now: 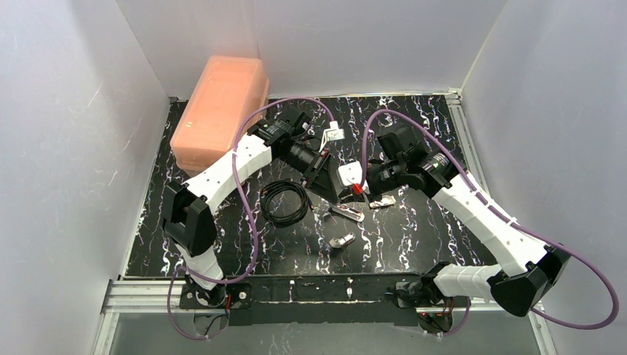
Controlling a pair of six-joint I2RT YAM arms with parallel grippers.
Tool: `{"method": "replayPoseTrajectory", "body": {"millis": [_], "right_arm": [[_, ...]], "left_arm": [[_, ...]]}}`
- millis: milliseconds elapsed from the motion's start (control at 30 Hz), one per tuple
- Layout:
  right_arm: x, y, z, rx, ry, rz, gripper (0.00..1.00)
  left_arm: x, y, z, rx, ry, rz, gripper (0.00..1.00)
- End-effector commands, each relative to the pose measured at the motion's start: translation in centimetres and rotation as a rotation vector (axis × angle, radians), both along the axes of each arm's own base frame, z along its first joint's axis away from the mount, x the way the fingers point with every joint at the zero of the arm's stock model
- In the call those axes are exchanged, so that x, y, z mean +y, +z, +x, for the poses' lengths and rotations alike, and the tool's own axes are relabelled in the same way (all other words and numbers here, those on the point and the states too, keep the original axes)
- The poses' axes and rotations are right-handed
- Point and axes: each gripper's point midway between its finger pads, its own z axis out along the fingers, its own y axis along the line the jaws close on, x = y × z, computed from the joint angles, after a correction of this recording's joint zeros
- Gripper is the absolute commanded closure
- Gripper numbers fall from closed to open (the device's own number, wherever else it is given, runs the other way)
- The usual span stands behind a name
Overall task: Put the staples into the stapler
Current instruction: Pick up the staple from the center of the board.
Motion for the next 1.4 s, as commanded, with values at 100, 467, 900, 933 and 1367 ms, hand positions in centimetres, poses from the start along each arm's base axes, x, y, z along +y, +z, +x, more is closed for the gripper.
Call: {"method": "replayPoseTrajectory", "body": {"millis": [100, 467, 900, 933, 1367], "right_arm": [[0.6, 1.7, 0.1, -0.042, 0.013, 0.042, 0.78], [0.6, 1.4, 0.0, -0.044, 0.013, 0.033, 0.88], [0.4, 0.9, -0.3, -0.023, 0.007, 0.026, 0.96], [0.3, 0.8, -0.3, -0.019, 0.003, 0.025, 0.97], [0.3, 2.5, 0.9, 0.101, -0.121, -0.01, 0.97]], "left_arm": [[-0.3, 1.3, -0.2, 0.01, -0.017, -0.029, 0.9], [-0.3, 1.3, -0.2, 0.009, -0.016, -0.028, 0.89], [0.3, 1.2, 0.5, -0.236, 0.004, -0.06, 0.66], [0.4, 1.1, 0.6, -0.262, 0.011, -0.065, 0.66], [3.5, 1.7, 6.3, -0.634, 0.243, 0.064, 0.48]]}}
